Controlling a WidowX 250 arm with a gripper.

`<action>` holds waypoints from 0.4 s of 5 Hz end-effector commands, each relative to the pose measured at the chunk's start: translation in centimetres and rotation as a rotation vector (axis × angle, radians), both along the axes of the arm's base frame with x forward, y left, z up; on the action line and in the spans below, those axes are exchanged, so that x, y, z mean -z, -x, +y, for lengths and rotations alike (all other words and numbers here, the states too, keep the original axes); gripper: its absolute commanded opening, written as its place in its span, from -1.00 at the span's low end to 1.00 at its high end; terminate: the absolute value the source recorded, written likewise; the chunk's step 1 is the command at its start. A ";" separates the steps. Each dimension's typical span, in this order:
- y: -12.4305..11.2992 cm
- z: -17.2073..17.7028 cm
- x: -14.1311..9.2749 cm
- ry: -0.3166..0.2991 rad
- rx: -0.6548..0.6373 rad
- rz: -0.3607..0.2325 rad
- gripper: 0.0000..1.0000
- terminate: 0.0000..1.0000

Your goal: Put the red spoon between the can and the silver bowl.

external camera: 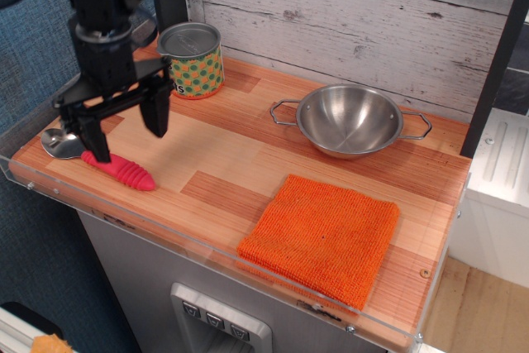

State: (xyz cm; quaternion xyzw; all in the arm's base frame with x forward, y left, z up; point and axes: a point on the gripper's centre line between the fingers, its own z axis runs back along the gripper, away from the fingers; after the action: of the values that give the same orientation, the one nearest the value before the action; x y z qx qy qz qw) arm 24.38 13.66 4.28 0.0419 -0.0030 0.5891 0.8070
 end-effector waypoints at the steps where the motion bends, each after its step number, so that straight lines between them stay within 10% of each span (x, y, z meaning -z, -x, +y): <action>1: -0.9 1.7 0.8 -0.076 -0.066 0.016 1.00 -1.00; 2: -0.2 2.4 1.2 -0.135 -0.101 0.042 1.00 -1.00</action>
State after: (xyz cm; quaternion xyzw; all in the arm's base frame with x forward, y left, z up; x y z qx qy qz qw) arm 24.46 16.28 2.05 0.1127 -0.0046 0.6270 0.7708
